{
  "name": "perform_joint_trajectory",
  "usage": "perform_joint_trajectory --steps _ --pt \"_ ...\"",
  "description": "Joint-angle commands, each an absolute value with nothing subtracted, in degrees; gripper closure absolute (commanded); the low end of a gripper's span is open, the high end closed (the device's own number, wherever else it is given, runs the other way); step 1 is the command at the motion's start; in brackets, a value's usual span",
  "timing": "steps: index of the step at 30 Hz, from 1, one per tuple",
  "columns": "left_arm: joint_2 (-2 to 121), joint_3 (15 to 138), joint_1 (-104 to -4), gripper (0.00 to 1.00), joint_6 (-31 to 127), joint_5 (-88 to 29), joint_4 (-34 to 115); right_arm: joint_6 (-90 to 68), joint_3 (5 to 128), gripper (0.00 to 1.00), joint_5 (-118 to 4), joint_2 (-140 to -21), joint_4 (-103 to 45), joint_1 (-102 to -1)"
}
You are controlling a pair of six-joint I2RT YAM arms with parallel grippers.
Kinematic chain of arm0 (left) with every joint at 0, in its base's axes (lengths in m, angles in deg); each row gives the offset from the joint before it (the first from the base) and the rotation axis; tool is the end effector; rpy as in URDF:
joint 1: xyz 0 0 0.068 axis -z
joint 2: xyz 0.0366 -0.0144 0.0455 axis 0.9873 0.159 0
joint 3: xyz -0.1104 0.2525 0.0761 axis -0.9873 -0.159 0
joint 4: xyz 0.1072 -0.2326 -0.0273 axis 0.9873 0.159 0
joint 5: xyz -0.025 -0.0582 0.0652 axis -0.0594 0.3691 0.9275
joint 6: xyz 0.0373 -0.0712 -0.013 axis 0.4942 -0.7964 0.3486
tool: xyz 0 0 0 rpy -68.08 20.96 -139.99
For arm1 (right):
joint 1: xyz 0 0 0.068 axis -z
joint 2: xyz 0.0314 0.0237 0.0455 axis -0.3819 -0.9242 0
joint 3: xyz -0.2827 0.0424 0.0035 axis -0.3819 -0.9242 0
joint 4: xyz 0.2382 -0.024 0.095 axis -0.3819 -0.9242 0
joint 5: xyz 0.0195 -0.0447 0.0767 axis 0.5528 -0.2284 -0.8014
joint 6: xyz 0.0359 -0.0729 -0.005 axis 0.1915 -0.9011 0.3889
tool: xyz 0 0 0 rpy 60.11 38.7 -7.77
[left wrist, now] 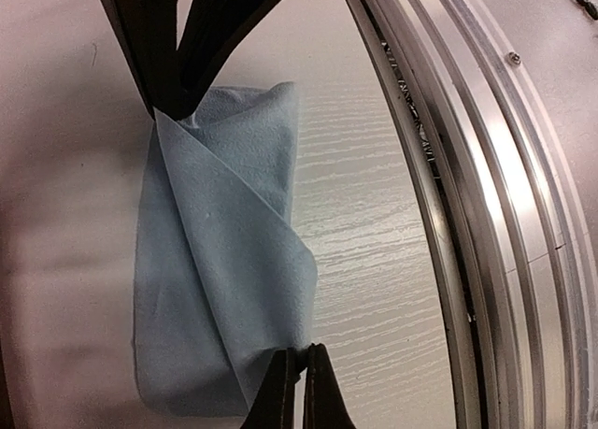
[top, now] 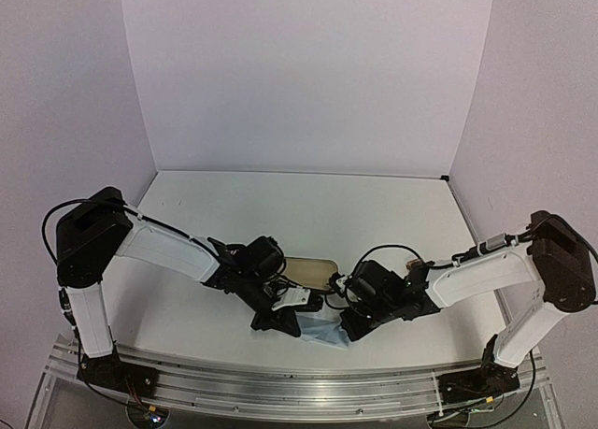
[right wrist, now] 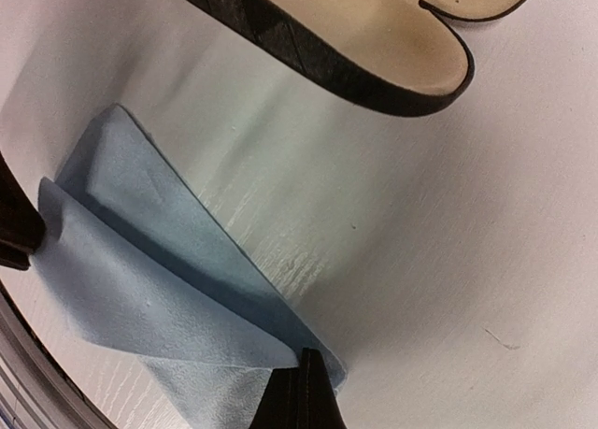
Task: Organize the sunglasses
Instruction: Fold the glasses cleaning cloth at the center of the board.
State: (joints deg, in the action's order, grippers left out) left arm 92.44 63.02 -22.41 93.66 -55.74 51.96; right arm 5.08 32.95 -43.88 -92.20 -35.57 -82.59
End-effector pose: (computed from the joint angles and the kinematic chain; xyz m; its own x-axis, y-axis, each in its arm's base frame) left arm 0.1626 -0.3414 0.1181 0.1097 0.7100 -0.6956 0.9582 -0.2615 -0.1159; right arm 0.1599 0.2648 0.1196 -0.7141 -0.4695 -0.5192 -0.6086 0.7829 0.1290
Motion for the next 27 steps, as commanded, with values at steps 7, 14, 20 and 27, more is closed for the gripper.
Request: perform_joint_trajectory --steps 7,14,20,27 --pt "92.1 67.7 -26.2 1.0 84.5 -64.4 55.7 4.8 34.1 1.0 -43.9 -92.3 -35.2 -82.4" --pt "94.4 68.3 -27.1 1.0 76.8 -61.0 56.0 5.1 34.1 1.0 -44.0 -92.3 -35.2 -82.3" --pt "95.5 68.2 -27.8 1.0 71.1 -57.3 55.4 5.1 34.4 1.0 -44.5 -92.3 -35.3 -82.3" --pt "95.6 68.4 -28.3 1.0 67.6 -55.9 54.5 5.7 33.8 1.0 -44.9 -91.7 -35.8 -82.4"
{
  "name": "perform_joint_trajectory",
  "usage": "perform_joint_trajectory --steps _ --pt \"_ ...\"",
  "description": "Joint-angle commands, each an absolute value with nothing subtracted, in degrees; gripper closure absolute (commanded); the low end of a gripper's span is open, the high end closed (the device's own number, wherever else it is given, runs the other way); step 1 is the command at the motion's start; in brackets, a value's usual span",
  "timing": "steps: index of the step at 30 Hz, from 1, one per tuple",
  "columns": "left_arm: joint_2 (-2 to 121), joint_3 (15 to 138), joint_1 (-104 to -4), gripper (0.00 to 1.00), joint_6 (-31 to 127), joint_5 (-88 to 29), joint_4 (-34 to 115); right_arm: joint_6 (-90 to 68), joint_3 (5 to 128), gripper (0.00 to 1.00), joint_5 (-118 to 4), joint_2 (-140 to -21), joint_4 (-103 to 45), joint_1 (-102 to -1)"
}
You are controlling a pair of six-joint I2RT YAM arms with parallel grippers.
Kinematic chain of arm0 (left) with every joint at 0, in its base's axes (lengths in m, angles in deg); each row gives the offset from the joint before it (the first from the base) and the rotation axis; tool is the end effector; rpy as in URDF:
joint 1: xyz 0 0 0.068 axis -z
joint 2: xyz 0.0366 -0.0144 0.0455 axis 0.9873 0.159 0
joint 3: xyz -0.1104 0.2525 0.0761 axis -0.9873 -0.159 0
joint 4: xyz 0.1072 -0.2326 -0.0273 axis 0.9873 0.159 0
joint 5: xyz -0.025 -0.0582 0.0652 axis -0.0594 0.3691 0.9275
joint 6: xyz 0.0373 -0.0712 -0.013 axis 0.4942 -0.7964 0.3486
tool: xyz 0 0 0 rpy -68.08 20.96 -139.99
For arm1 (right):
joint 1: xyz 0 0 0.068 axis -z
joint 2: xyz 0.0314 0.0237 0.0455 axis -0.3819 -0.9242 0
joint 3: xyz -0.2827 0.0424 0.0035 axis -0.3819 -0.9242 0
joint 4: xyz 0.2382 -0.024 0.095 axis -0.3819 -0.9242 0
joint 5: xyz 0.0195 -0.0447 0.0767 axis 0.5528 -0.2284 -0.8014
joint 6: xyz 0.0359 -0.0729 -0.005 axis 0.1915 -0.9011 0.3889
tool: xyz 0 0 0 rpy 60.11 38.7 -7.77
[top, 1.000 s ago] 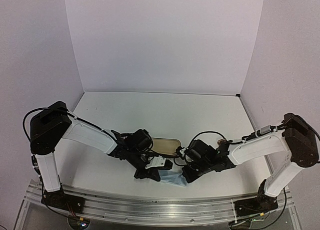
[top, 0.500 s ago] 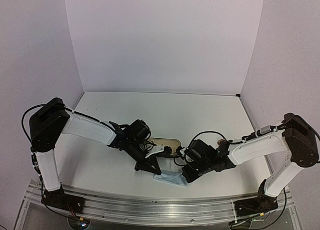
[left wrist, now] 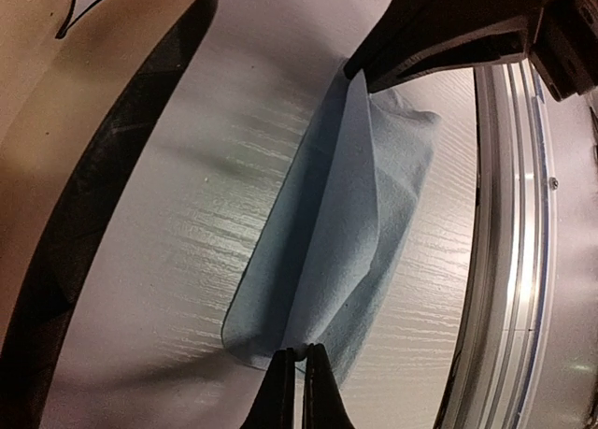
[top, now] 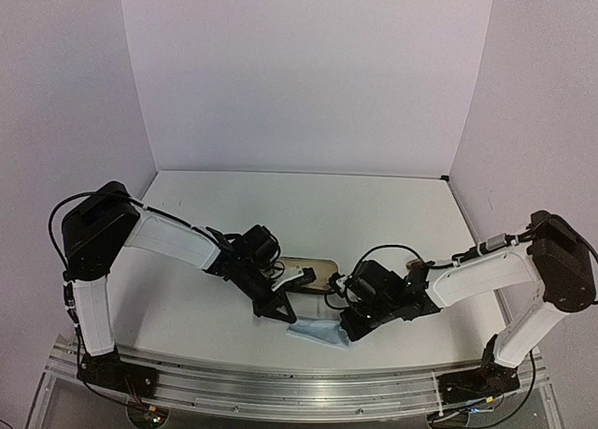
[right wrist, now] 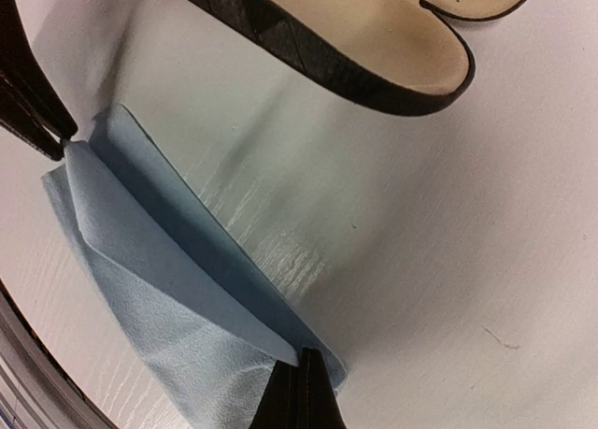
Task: Organize the sunglasses
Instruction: Fold the glasses cleaning cloth at the center of the board.
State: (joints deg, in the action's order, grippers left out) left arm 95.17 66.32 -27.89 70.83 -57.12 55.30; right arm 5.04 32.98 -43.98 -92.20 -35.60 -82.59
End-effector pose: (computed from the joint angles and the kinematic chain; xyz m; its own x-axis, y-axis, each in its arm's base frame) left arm 0.1981 -0.3314 0.1134 -0.3596 0.7457 -0.5610 0.9014 0.1223 -0.4153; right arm 0.1598 0.2649 0.1197 -0.7139 -0.4704 -0.5188 -0.6096 0.7820 0.1300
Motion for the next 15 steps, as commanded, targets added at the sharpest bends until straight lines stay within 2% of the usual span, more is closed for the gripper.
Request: perform_joint_trajectory --steps 1,5,8,15 --pt "95.7 68.4 -28.3 1.0 67.4 -56.1 54.5 5.7 33.9 1.0 -44.9 -91.7 -35.8 -82.4" --pt "95.9 68.5 -28.3 1.0 67.2 -56.2 55.0 5.5 34.7 0.98 -44.3 -92.3 -36.2 -82.4" --pt "95.9 68.4 -28.4 0.98 66.7 -54.8 55.4 5.6 35.3 0.93 -43.6 -92.5 -36.7 -82.3" --pt "95.4 70.2 -29.2 0.78 64.7 -53.1 55.8 7.4 36.8 0.85 -40.1 -91.9 -40.0 -81.8"
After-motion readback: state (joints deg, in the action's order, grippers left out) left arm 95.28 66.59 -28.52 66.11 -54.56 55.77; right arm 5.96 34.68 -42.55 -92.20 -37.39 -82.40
